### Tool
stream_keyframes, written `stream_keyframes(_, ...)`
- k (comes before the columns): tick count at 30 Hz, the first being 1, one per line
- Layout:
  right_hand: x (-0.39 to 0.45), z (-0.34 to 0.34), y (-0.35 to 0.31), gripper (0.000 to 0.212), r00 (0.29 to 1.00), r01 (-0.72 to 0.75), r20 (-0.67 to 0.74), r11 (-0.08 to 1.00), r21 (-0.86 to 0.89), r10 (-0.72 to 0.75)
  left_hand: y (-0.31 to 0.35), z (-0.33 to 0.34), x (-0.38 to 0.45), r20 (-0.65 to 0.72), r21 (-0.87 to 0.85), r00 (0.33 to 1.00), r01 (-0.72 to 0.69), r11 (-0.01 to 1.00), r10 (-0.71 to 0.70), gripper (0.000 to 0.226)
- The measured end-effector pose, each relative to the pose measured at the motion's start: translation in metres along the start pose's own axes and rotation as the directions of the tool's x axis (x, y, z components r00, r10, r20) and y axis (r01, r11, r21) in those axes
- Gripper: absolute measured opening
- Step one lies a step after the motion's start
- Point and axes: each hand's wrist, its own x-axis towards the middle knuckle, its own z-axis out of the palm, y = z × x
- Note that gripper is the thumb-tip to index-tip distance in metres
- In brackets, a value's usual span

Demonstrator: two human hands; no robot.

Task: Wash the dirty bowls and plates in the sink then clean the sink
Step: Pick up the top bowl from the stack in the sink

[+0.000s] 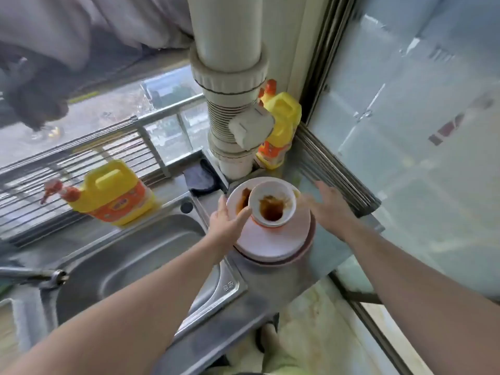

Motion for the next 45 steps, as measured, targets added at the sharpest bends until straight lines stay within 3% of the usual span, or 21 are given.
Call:
stream_keyframes(3,0.011,0.008,0.007,0.108,0.977,-0.153,0.169,0.98,0.131,0.13,-0.007,0.006,0.009,0.08,-0.272,0.992,0.12,0.955,-0.102,0.134)
stream_keyframes(6,0.023,0.022,0.014,0.123,0.954,-0.221,0.253,0.946,0.237,0.16,-0.017,0.012,0.019,0.079,-0.407,0.988,0.157,0.9,-0.136,0.131)
stream_keyframes(9,0.028,0.031,0.012,0.093,0.945,-0.208,0.309,0.929,0.307,0.109,-0.026,0.015,0.034,0.07,-0.531,0.984,0.175,0.829,-0.163,0.111)
stream_keyframes(11,0.031,0.035,0.01,0.075,0.945,-0.211,0.312,0.911,0.354,0.097,-0.029,0.017,0.039,0.094,-0.574,0.991,0.134,0.808,-0.098,0.096)
stream_keyframes(14,0.039,0.041,0.008,0.068,0.949,-0.241,0.287,0.883,0.403,0.128,-0.026,0.019,0.037,0.051,-0.597,0.999,0.038,0.801,-0.01,0.071)
stream_keyframes(19,0.032,0.053,0.003,0.059,0.966,-0.247,0.177,0.878,0.41,0.189,-0.029,0.021,0.038,0.0,-0.633,0.999,0.033,0.774,-0.042,0.087)
stream_keyframes(27,-0.017,0.092,-0.069,0.051,0.996,-0.035,0.087,0.914,0.404,0.0,-0.072,-0.056,0.011,-0.045,-0.637,0.998,-0.059,0.769,0.039,0.071)
stream_keyframes(32,-0.052,0.159,-0.125,0.067,0.961,-0.001,0.252,0.908,0.419,-0.115,-0.137,-0.135,-0.023,-0.122,-0.666,0.991,-0.037,0.745,-0.06,0.072)
stream_keyframes(37,-0.071,0.238,-0.158,0.055,0.916,-0.024,0.371,0.902,0.43,-0.153,-0.185,-0.192,-0.061,-0.234,-0.646,0.968,-0.089,0.758,-0.086,0.063)
stream_keyframes(40,-0.069,0.282,-0.157,0.052,0.89,-0.032,0.429,0.92,0.392,-0.152,-0.216,-0.204,-0.066,-0.236,-0.662,0.965,-0.071,0.746,-0.118,0.049)
stream_keyframes(45,-0.056,0.334,-0.148,0.056,0.842,-0.081,0.531,0.952,0.294,-0.092,-0.266,-0.207,-0.044,-0.15,-0.771,0.933,0.096,0.63,-0.327,0.066)
